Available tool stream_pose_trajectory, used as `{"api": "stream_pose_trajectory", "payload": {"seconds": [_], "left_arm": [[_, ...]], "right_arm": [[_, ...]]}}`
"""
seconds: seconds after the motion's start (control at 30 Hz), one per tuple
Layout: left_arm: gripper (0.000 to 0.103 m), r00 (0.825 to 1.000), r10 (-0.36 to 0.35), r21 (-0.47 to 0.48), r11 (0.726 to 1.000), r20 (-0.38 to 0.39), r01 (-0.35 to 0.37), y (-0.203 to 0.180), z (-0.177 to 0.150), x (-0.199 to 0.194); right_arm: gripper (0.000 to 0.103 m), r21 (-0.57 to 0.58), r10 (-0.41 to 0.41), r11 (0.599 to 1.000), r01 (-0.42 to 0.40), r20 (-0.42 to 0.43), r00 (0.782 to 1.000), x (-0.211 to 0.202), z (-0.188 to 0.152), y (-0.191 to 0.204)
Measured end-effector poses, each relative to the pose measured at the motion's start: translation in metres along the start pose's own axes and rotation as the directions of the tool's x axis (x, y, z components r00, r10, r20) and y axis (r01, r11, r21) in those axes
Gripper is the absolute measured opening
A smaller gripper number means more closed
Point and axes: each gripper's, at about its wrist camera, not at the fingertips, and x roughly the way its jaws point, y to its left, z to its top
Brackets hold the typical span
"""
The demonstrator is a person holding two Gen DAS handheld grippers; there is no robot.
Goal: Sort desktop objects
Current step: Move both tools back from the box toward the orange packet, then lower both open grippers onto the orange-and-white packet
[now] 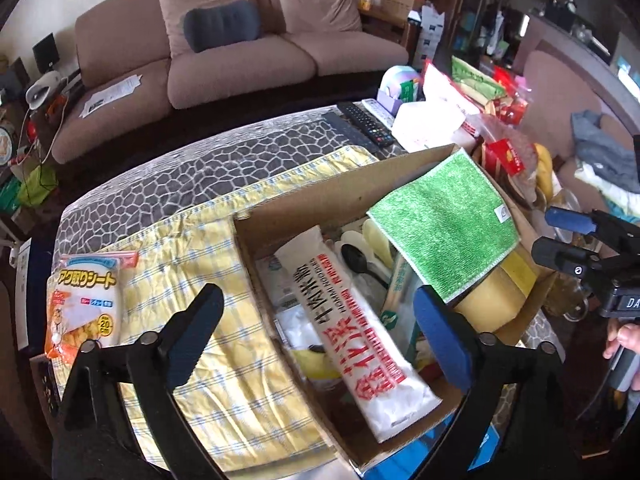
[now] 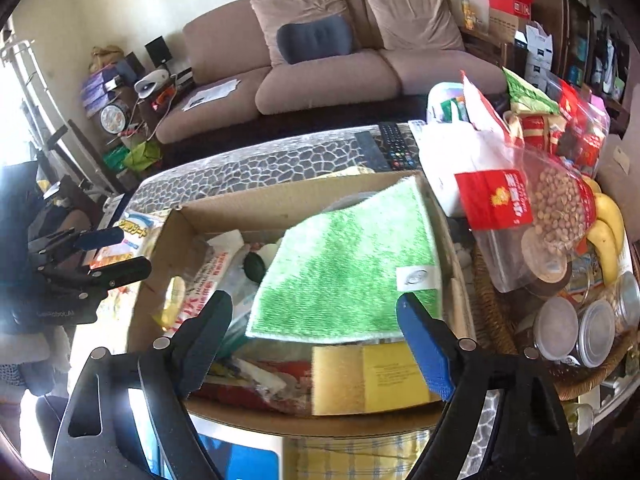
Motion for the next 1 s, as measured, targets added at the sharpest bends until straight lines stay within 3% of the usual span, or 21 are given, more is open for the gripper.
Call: {"api": "stream_pose_trajectory", "payload": {"seconds": [0.1,0.3,0.63,0.73,1.0], "left_arm": [[0.103,1.000,-0.025,-0.036,0.999,0.017,0.025,0.037,-0.013,-0.023],[0.103,0.999,0.034,-0.102,0.994,0.035,-0.030,0.116,-0.041,-0.064],[0.103,0.991,0.123,-0.241,0.965,0.053,-0.107,0.261,-0.080,-0.106],[0.103,0.986,0.164,-0.278,0.949,0.028,-0.150,0.308,-0.094,-0.097],[0.103,0.986,0.138,-0.382,0.909,-0.098,-0.165,0.419,-0.134,-0.027]], "right_arm": [[0.093,-0.033,0.037,0.999,-0.037,-0.003,0.999,0.002,0.010,0.039],[0.103,-0.086,0.080,0.993,-0.079,0.002,0.997,0.011,0.025,0.118],[0.103,-0.196,0.129,0.971,-0.141,-0.072,0.989,0.070,0.041,0.259],[0.103,-0.196,0.151,0.966,-0.171,-0.112,0.982,0.106,0.041,0.291],[0.103,-0.130,0.198,0.964,-0.230,-0.225,0.954,0.218,0.029,0.342]]}}
